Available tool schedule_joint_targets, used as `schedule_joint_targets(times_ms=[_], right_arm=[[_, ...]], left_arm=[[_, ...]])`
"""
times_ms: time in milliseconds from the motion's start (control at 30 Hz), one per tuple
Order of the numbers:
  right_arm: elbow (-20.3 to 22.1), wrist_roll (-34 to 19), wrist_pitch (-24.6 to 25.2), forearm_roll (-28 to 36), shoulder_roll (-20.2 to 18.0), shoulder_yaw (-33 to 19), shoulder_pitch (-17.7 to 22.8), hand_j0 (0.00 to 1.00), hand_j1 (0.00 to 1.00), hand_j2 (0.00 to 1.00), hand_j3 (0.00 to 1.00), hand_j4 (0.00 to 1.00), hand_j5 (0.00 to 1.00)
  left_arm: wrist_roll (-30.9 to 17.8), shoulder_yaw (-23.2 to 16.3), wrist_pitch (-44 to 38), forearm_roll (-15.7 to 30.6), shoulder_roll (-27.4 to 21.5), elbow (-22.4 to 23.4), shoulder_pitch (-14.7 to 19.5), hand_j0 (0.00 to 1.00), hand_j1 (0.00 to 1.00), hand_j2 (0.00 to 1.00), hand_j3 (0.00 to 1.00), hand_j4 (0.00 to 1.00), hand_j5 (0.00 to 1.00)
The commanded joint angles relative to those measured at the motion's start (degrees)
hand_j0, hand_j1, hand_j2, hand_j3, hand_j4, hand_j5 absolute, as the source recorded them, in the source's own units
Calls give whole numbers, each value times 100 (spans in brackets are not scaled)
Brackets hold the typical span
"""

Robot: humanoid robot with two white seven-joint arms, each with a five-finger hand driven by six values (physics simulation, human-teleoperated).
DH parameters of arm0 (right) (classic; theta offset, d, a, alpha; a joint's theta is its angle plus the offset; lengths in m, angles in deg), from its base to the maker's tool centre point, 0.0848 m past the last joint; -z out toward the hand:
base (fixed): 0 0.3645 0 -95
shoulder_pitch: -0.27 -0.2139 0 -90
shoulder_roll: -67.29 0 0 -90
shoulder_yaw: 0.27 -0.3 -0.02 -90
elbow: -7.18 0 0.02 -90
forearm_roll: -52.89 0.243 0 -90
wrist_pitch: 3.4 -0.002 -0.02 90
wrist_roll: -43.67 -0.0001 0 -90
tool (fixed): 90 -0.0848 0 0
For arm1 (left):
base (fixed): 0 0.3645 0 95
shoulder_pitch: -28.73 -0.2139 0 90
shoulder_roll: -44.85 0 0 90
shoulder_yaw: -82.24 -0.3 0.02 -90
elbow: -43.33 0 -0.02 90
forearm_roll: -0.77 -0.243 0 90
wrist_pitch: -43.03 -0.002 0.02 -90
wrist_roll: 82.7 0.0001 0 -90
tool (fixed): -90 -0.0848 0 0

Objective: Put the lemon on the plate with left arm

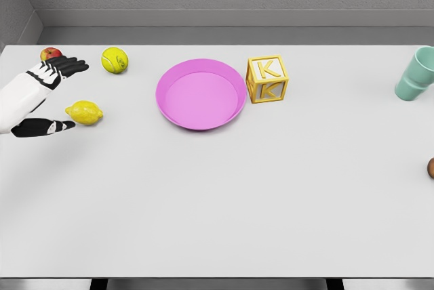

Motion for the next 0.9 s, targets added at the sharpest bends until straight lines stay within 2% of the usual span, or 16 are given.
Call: schedule_joint_targets(times_ms=[0,100,233,333,467,500,567,667,733,867], right_arm=[[-2,-4,7,3,0,-62,-9,100,100,100,100,100,100],[7,-4,-1,3,0,-1,-9,100,100,100,100,100,100],[7,-4,-1,3,0,-9,-9,100,100,100,100,100,100],[7,-4,-1,3,0,-1,-9,100,100,100,100,100,100],[7,-4,-1,3,0,-9,-9,100,100,100,100,100,100],[7,-4,-1,3,0,-9,-9,100,100,100,100,100,100],[7,-4,-1,3,0,-9,-9,100,100,100,100,100,100],[7,-4,-1,3,0,-9,-9,100,100,100,100,100,100],[7,-4,-1,3,0,-9,-9,100,100,100,100,100,100],[7,-4,-1,3,0,-9,-9,100,100,100,100,100,100]], left_arm=[[3,6,1,35,-4,-3,0,100,100,100,100,100,100],[3,15,1,27,-4,-3,0,100,100,100,100,100,100],[-49,67,1,-378,-13,50,-35,100,100,100,100,100,100],[-787,41,1,-387,-22,208,-26,100,100,100,100,100,100],[-1025,24,1,-430,49,366,9,100,100,100,100,100,100],[-1209,-12,1,-536,31,366,9,100,100,100,100,100,100],[-1368,-258,1,-791,48,349,79,100,100,100,100,100,100],[-1376,-284,1,-984,4,349,325,100,100,100,100,100,100],[-1376,-504,1,-1011,-39,384,624,100,100,100,100,100,100],[-1376,-1119,1,-984,-22,1218,1336,100,100,100,100,100,100]])
